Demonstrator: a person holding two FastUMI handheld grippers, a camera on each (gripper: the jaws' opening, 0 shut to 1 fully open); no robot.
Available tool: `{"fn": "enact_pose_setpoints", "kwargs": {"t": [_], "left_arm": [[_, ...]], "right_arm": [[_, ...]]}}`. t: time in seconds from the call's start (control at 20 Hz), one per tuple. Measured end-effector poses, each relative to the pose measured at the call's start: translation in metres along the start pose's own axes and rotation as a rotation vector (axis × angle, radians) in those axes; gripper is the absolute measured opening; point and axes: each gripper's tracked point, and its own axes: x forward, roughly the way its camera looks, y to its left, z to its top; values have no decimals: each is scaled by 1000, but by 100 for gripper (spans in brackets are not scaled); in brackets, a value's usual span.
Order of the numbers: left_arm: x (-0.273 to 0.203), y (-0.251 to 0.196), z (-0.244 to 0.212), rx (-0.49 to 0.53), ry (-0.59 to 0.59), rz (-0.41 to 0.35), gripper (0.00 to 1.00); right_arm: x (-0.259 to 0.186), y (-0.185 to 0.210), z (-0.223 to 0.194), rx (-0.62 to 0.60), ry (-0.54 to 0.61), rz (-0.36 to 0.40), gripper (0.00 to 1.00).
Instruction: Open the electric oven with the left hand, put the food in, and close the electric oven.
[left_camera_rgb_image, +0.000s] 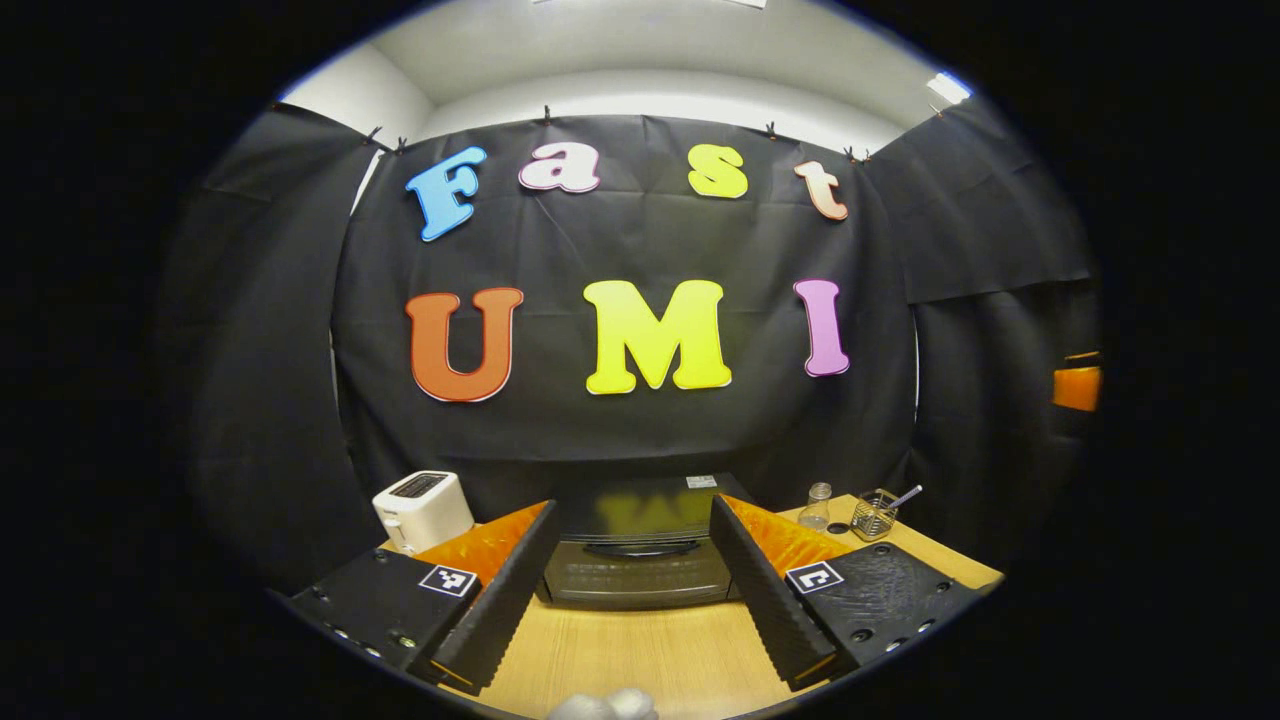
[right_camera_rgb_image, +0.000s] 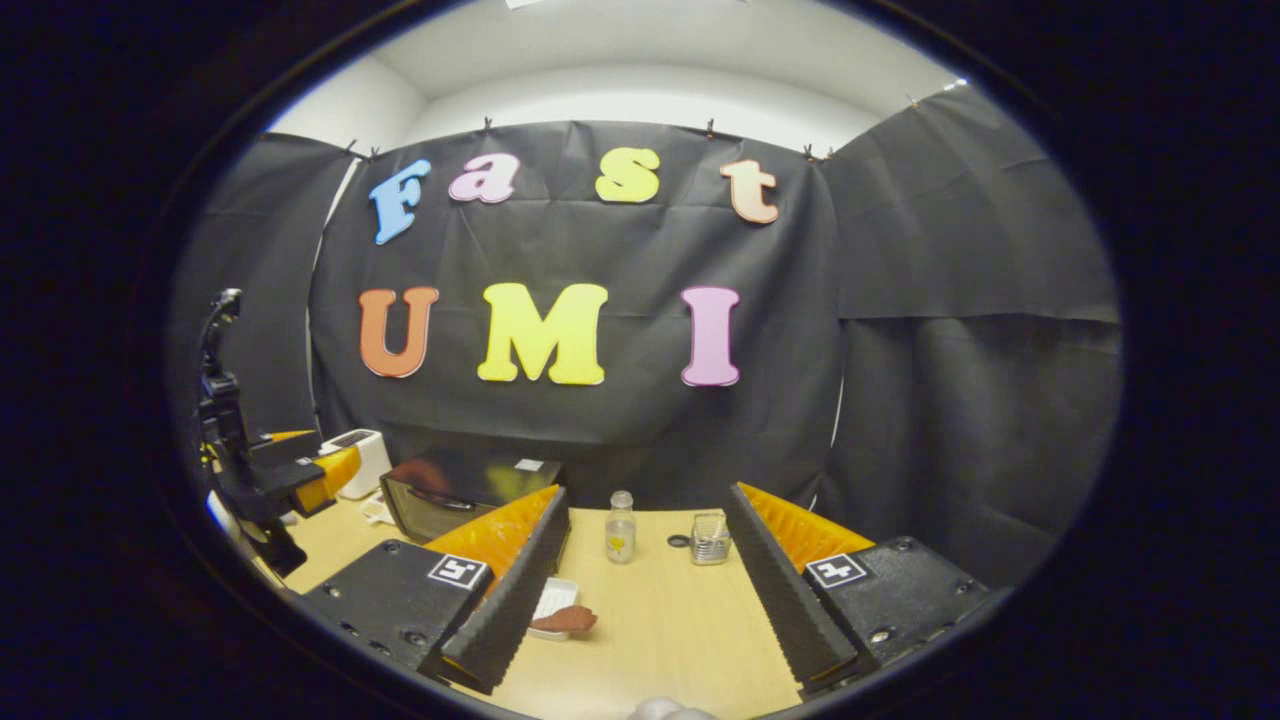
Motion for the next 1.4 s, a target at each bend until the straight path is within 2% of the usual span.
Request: {"fn": "enact_pose_setpoints", "kwargs": {"t": [0.15, 0.25, 0.5, 0.65, 0.8, 0.85, 1.0, 1.05, 1.1, 1.15, 1.4], "left_arm": [[45, -6, -13, -7, 0, -10, 96], [77, -7, -29, -10, 11, -11, 96], [135, -2, -75, -19, 88, -9, 96], [151, -1, -112, -23, 178, -4, 97], [155, 3, -130, -15, 234, 12, 97], [155, 5, -124, 17, 206, 21, 97], [154, 7, -128, 7, 217, 27, 97], [151, 9, -130, 14, 221, 31, 97], [145, 9, -130, 16, 220, 30, 97], [142, 8, -130, 17, 222, 29, 97], [116, 9, -137, 18, 219, 5, 97]], "right_arm": [[-6, -9, -2, -9, 22, -38, 97], [-8, -16, 0, -7, 28, -68, 100], [-14, -29, -8, -6, 62, -138, 100], [-16, -35, -12, 10, 87, -169, 100], [-16, -36, -14, 15, 88, -183, 100], [-16, -37, -15, 17, 90, -186, 100], [-18, -36, -17, 23, 89, -184, 100], [-17, -36, -18, 24, 90, -184, 96], [-17, -35, -18, 28, 91, -178, 100], [-17, -33, -18, 30, 94, -172, 97], [-20, -24, -21, 44, 97, -143, 100]]}}
